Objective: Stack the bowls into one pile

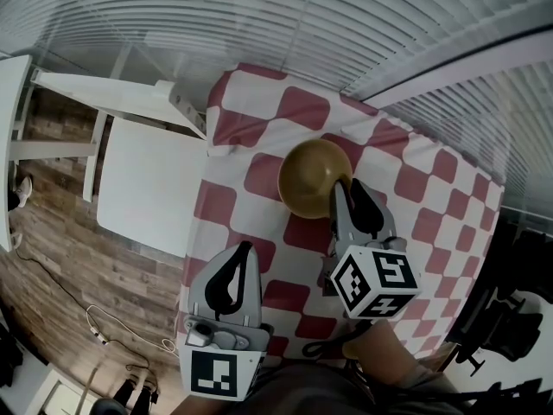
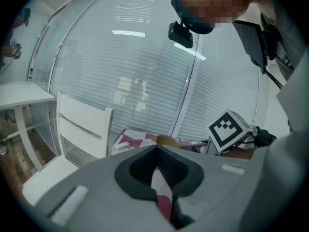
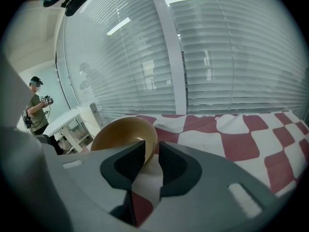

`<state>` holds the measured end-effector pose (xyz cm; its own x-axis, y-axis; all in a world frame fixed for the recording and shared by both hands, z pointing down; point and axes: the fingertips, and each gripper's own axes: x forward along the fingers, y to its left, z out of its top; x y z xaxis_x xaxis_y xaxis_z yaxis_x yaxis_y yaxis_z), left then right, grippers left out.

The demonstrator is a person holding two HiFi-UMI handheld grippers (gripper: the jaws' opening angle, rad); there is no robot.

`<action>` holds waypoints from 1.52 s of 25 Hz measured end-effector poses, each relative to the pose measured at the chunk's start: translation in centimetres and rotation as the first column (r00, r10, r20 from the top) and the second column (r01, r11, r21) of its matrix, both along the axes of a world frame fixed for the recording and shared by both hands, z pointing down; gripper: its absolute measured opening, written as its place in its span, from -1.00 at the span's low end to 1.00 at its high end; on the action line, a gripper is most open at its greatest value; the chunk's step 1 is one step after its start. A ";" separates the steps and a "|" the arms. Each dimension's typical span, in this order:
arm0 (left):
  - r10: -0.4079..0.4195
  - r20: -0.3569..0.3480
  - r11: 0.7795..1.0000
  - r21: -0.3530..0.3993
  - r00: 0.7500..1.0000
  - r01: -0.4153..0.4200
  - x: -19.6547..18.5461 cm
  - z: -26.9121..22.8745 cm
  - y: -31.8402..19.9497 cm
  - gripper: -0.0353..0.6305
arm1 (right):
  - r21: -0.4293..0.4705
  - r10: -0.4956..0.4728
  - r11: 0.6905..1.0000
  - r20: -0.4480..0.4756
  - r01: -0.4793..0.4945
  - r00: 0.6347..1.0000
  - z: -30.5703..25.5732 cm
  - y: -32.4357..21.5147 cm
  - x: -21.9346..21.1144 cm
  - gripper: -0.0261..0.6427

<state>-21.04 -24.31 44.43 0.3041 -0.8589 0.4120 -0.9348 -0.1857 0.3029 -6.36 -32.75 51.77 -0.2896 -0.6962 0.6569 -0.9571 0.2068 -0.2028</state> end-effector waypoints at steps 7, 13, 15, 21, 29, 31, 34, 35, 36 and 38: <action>-0.004 0.009 1.000 0.020 1.000 0.004 0.1 -0.6 0.0 -0.89 | 0.001 0.002 1.000 0.031 -0.002 1.000 -0.2 0.3 -0.2 -0.76; -0.010 0.021 0.998 0.066 1.000 0.008 0.3 -2.6 0.9 -0.89 | 0.016 -0.011 1.000 0.107 0.010 0.994 -2.1 1.1 -0.8 -0.80; -0.011 0.028 0.996 0.089 1.000 0.009 0.4 -3.7 1.3 -0.89 | 0.031 -0.013 0.999 0.124 0.010 0.992 -3.4 1.5 -0.8 -0.80; -0.005 0.062 0.984 0.176 0.998 -0.006 1.3 -7.8 3.0 -0.89 | 0.097 -0.023 0.995 0.194 0.004 0.981 -8.4 3.3 -0.7 -0.80; 0.014 0.101 0.946 0.322 0.995 -0.046 3.5 -13.5 6.3 -0.89 | 0.205 -0.042 0.979 0.259 -0.012 0.965 -15.2 7.6 1.3 -0.80; 0.019 0.108 0.943 0.328 0.994 -0.054 4.3 -14.3 7.7 -0.89 | 0.233 -0.049 0.972 0.268 -0.015 0.962 -16.9 9.2 2.2 -0.80; 0.026 0.114 0.934 0.351 0.993 -0.064 6.1 -15.6 10.3 -0.89 | 0.261 -0.057 0.965 0.279 -0.018 0.959 -18.7 12.0 3.8 -0.80; 0.029 0.116 0.931 0.359 0.993 -0.069 6.7 -15.9 11.3 -0.89 | 0.269 -0.058 0.963 0.282 -0.020 0.958 -19.2 13.0 4.4 -0.80; 0.033 0.118 0.927 0.367 0.992 -0.074 7.4 -16.3 12.3 -0.89 | 0.276 -0.059 0.961 0.285 -0.023 0.957 -19.6 14.0 5.1 -0.80; 0.040 0.120 0.922 0.379 0.992 -0.083 8.8 -16.9 14.4 -0.89 | 0.288 -0.059 0.957 0.287 -0.028 0.956 -20.5 16.3 6.6 -0.80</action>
